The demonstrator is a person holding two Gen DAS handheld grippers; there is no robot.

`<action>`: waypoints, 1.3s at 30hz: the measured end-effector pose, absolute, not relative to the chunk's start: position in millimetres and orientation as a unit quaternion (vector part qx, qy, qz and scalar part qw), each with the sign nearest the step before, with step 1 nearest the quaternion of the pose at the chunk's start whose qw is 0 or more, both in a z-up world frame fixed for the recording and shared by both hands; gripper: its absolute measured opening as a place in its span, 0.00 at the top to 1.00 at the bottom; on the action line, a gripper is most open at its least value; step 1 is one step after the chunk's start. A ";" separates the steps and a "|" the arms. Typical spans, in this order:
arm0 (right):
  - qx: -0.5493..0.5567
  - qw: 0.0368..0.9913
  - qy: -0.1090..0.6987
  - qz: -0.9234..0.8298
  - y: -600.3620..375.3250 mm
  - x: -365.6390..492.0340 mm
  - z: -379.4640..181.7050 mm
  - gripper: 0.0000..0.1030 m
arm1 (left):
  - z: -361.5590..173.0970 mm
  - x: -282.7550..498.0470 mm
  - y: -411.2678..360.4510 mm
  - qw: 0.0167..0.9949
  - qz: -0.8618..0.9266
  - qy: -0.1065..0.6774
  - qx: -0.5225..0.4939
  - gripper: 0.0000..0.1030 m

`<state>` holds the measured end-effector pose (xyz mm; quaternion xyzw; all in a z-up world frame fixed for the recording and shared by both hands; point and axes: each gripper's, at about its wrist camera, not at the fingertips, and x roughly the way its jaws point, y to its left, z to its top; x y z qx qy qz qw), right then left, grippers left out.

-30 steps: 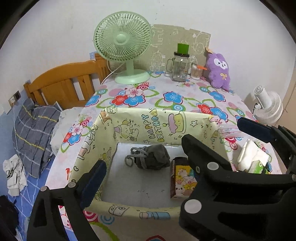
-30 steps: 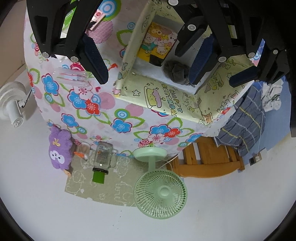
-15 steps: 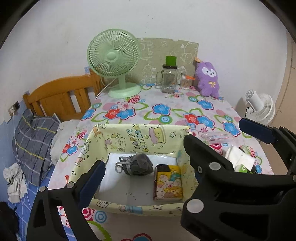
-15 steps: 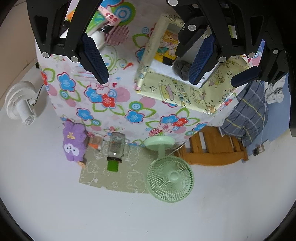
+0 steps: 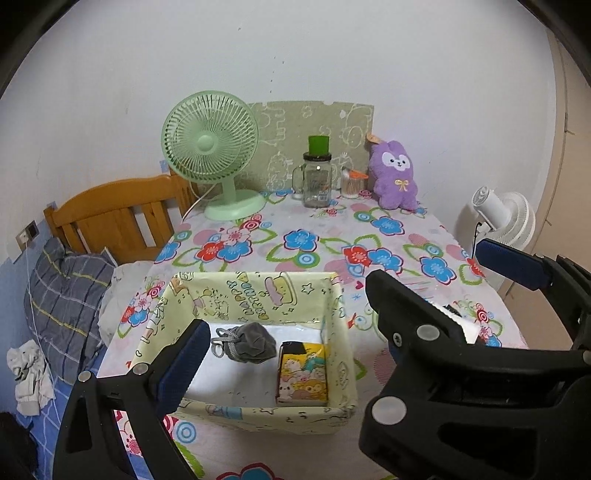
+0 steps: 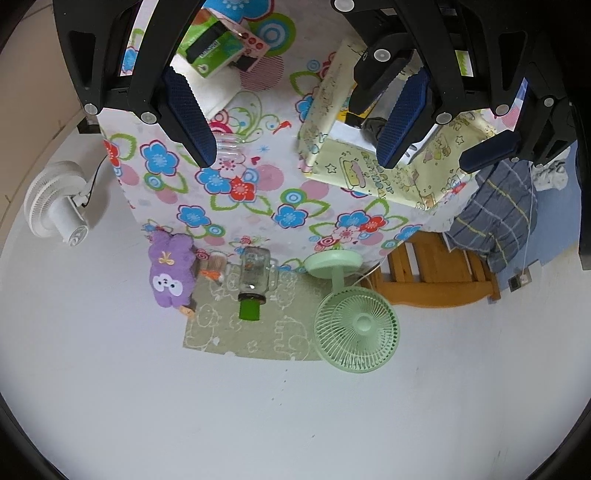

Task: Organize soft objects
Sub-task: 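Move both grippers away from the box toward the green tissue pack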

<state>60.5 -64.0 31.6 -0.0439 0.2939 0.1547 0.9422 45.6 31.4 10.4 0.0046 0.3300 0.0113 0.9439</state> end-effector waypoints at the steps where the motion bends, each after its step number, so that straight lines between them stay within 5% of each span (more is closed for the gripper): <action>1: -0.043 0.943 0.293 0.154 -66.1 58.8 32.0 0.12 | 11.5 44.5 28.5 0.944 0.011 0.328 0.005 0.05; 39: 0.017 0.955 0.282 0.095 -172.0 28.1 -5.1 0.12 | -17.2 28.0 -65.0 0.956 -0.051 0.289 0.015 0.05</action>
